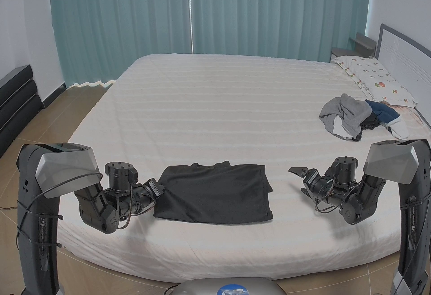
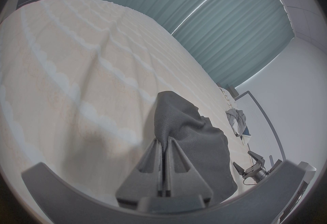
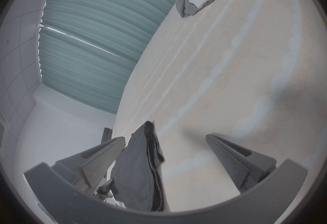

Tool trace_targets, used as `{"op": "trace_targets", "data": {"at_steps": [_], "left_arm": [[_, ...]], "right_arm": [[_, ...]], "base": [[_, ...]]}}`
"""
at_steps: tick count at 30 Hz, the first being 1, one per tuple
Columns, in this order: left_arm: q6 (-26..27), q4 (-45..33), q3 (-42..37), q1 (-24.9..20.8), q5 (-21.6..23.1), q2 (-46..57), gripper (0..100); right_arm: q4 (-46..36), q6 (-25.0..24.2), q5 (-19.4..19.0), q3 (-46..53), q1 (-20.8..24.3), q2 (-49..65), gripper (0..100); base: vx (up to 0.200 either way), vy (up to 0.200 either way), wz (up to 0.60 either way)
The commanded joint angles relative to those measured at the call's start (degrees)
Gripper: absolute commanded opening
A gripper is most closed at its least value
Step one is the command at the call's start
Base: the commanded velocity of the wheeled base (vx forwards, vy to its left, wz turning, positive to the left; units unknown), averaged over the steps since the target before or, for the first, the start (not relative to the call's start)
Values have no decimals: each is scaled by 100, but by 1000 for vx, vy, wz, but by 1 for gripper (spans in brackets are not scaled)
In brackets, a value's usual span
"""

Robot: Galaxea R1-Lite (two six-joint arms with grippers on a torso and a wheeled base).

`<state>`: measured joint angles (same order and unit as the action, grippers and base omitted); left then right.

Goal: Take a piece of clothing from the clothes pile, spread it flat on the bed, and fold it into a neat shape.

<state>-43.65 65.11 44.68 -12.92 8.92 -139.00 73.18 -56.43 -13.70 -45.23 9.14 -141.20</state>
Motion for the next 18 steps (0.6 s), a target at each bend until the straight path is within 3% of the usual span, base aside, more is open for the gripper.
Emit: {"op": "trace_targets", "data": {"at_steps": [1, 5, 6, 18], "left_arm": [[6, 19, -73, -61, 4, 4, 0], [24, 28, -170, -114, 4, 66, 0], [24, 2, -179, -132, 13, 92, 100], [24, -16, -240, -53, -5, 242, 100]], "right_arm": [[-6, 0, -1, 5, 0, -12, 100], [-6, 9, -1, 14, 0, -12, 100], [-6, 9, -1, 14, 0, -4, 100], [-6, 0, -1, 14, 0, -12, 100]], "base": [[0, 0, 0], [0, 0, 0], [0, 0, 0], [0, 0, 0]]}}
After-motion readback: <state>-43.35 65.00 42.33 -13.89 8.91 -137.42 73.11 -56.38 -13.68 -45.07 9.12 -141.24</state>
